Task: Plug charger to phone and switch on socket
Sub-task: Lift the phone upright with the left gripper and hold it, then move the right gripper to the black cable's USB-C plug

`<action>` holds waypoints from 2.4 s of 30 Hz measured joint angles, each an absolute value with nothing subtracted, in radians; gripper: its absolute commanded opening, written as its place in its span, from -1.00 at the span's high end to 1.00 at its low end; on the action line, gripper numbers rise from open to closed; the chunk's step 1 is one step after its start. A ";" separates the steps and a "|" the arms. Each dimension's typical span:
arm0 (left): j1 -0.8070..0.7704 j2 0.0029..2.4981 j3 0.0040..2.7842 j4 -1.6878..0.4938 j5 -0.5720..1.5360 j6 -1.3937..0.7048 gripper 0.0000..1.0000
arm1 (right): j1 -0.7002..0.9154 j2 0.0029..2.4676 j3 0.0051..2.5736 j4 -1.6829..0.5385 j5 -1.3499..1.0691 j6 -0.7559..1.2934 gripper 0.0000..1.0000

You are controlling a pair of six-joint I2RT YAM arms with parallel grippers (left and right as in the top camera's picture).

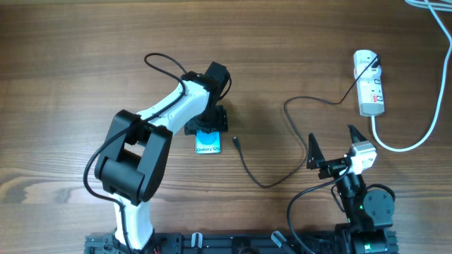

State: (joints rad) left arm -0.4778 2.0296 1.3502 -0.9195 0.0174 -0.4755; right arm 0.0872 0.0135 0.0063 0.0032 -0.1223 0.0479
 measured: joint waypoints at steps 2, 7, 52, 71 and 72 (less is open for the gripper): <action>-0.478 2.028 1.350 -0.920 0.017 -0.476 -0.44 | 0.087 0.014 0.006 0.003 -0.122 0.048 -1.00; -0.478 1.999 1.341 -0.915 0.017 -0.476 -0.45 | 0.087 0.014 0.006 0.003 -0.122 0.048 -0.99; -0.274 1.898 1.339 -0.852 0.646 -0.044 -0.48 | 0.090 0.578 0.600 -0.465 -0.505 0.616 -0.99; -0.274 1.898 1.339 -0.852 0.646 -0.034 -0.48 | 0.145 1.331 1.064 -0.840 -0.543 0.425 -0.80; -0.274 1.898 1.339 -0.852 0.646 -0.034 -0.48 | 0.165 1.343 1.064 -0.830 -0.545 0.426 -0.78</action>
